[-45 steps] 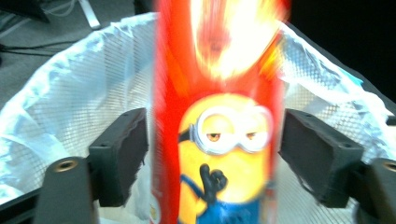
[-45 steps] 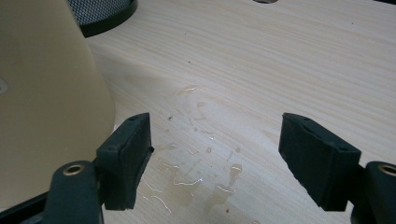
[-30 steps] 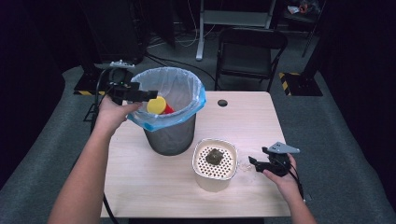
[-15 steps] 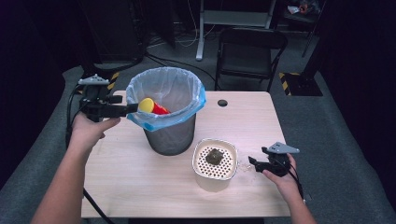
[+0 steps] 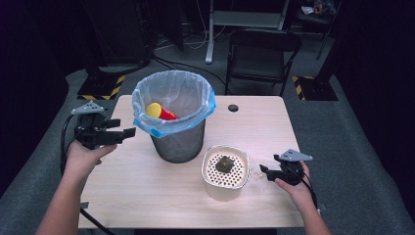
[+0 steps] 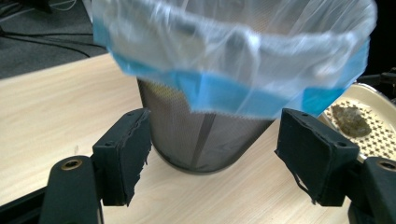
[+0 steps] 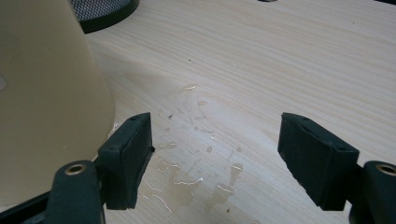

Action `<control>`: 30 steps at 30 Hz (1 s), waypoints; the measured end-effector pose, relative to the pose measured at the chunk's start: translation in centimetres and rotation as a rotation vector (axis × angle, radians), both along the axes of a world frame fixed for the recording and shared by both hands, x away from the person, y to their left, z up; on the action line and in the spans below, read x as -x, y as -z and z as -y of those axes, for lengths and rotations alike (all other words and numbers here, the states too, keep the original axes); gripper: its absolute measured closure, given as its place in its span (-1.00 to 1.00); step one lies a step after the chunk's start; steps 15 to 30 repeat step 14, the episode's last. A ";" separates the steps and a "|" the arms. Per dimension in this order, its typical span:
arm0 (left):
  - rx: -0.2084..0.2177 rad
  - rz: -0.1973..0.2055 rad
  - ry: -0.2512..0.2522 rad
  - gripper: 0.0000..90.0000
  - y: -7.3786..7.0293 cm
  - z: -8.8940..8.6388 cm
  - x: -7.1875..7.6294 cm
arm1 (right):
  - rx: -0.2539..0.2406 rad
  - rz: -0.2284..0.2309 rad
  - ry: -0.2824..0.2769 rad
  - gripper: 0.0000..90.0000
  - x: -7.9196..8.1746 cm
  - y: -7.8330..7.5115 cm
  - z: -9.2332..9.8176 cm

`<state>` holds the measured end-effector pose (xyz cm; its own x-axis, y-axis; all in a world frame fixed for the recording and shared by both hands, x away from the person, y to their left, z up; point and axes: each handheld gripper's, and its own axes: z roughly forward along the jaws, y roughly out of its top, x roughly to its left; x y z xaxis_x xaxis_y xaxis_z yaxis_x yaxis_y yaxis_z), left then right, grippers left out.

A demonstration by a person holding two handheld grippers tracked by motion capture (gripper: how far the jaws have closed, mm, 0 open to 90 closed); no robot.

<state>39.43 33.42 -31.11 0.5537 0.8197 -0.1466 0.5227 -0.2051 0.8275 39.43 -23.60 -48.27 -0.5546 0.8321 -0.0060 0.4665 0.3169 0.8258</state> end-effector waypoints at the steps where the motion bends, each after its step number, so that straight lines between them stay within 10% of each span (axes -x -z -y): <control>1: 0.005 0.004 -0.002 -0.43 0.5 -0.1 0.1 | 0.000 -0.003 -0.001 -0.42 0.0 0.0 0.0; 14: 0.018 -0.004 -0.051 -0.43 6.9 -0.9 0.8 | 0.010 -0.004 0.007 -0.42 0.0 0.2 0.0; 30: 0.018 -0.004 -0.051 -0.43 6.9 -0.9 0.8 | 0.010 -0.004 0.007 -0.42 0.0 0.2 0.0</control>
